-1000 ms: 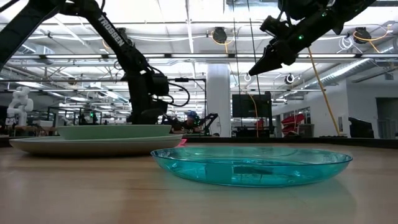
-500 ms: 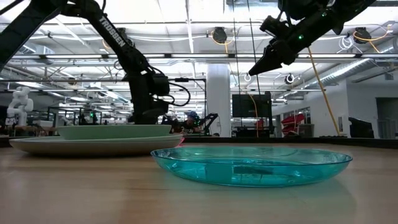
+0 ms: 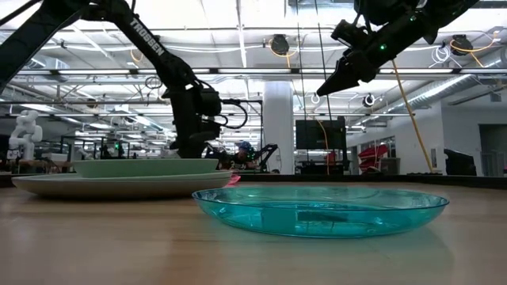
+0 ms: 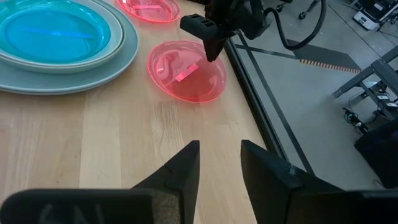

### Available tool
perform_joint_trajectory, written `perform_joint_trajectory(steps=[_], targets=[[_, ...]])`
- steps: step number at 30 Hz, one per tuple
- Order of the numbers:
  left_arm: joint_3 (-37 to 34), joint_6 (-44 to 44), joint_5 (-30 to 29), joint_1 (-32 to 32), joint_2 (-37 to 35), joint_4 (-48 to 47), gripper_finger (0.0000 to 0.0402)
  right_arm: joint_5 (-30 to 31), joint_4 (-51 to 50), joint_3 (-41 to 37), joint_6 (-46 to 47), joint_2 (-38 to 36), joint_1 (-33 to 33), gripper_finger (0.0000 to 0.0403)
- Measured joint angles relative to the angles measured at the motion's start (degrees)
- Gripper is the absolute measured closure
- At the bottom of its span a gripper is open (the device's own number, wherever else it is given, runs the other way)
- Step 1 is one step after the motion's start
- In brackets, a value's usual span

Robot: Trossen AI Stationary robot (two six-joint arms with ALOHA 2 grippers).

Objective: Stack plastic plates
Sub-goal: Stack the right pink plate on top of the light blue plate

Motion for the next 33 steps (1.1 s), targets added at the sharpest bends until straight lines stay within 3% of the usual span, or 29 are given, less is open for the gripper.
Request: perform_joint_trajectory(steps=[6, 19, 33], targets=[[0.08, 0.04, 0.00, 0.01, -0.09, -0.13, 0.0394, 0.00, 0.00, 0.00, -0.01, 0.00, 0.00, 0.0293], [0.11, 0.14, -0.04, 0.12, -1.49, -2.31, 0.0392, 0.00, 0.00, 0.00, -0.01, 0.00, 0.00, 0.0293], [0.20, -0.77, -0.39, -1.22, -17.45, -3.97, 0.0392, 0.00, 0.00, 0.00, -0.01, -0.01, 0.00, 0.0293]])
